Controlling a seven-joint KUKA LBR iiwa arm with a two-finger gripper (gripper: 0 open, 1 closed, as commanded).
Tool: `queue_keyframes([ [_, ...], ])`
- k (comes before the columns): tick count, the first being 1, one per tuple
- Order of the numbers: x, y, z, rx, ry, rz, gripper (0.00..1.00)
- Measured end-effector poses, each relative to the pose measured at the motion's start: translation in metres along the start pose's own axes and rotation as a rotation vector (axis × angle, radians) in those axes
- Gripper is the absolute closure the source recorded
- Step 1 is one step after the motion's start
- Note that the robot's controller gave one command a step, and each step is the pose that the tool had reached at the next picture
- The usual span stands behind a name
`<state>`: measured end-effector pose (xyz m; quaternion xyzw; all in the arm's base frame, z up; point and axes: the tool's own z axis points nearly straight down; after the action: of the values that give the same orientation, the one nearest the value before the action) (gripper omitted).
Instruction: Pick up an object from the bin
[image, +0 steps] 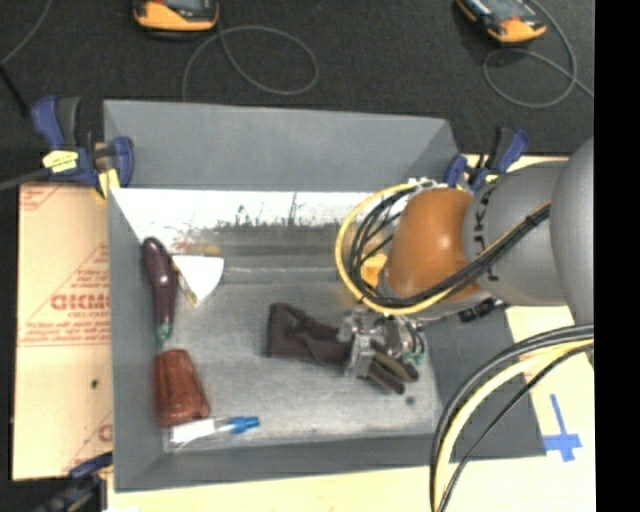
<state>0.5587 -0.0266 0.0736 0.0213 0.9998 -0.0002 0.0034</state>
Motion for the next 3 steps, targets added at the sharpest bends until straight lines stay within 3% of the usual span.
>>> queue_keyframes([
  [1, 0.002, -0.001, -0.005, 0.000, 0.005, 0.001, 1.00],
  [2, -0.021, 0.024, 0.001, 0.003, -0.005, -0.173, 1.00],
  [3, -0.021, 0.024, 0.001, 0.002, -0.005, -0.173, 1.00],
])
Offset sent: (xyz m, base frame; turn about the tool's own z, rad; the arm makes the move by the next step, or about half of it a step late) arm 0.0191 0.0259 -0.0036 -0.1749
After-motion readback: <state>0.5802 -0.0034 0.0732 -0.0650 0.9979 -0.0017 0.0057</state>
